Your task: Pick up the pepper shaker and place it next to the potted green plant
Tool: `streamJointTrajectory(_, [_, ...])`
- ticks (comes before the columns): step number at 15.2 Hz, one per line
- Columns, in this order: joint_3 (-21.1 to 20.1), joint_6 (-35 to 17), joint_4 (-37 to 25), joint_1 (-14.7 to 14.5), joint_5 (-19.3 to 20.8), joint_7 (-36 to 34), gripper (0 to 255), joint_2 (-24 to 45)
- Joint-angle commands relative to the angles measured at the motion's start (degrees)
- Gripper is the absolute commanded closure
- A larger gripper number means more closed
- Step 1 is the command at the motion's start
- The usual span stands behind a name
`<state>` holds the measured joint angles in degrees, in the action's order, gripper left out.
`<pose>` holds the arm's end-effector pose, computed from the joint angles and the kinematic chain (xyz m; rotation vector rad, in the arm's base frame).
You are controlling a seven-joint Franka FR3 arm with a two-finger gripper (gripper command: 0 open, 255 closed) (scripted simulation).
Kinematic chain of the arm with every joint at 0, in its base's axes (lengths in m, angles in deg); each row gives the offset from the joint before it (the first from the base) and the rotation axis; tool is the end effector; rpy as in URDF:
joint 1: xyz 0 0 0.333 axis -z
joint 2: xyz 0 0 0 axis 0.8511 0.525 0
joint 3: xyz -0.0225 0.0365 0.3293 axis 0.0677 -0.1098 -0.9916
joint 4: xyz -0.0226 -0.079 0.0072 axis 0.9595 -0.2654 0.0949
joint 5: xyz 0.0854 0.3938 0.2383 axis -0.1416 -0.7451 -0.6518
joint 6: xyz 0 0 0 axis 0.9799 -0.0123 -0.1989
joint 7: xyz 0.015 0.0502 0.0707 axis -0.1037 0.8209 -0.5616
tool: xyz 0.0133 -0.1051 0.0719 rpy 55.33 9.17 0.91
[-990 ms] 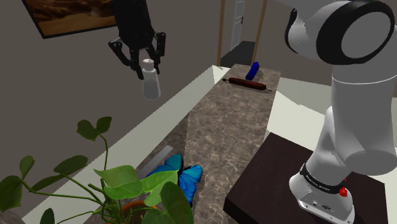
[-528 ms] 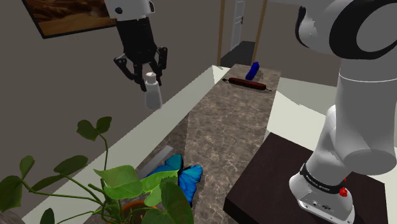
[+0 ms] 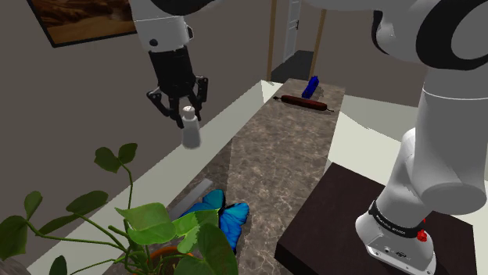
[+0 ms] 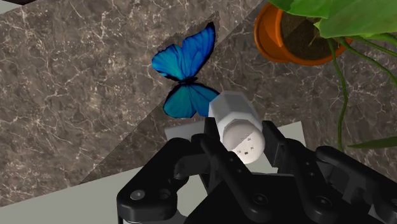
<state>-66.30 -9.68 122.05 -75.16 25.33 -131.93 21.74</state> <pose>0.5844 0.3807 0.5695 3.0917 -0.2533 -0.1376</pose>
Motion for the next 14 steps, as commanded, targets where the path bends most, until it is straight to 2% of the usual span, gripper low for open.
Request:
streamJointTrajectory(1, [0.1, -1.7, 2.1, 0.2, -0.1, 0.1, 255, -0.4])
streamJointTrajectory(14, [0.3, -12.1, 13.4, 0.8, -0.4, 0.4, 255, -1.3])
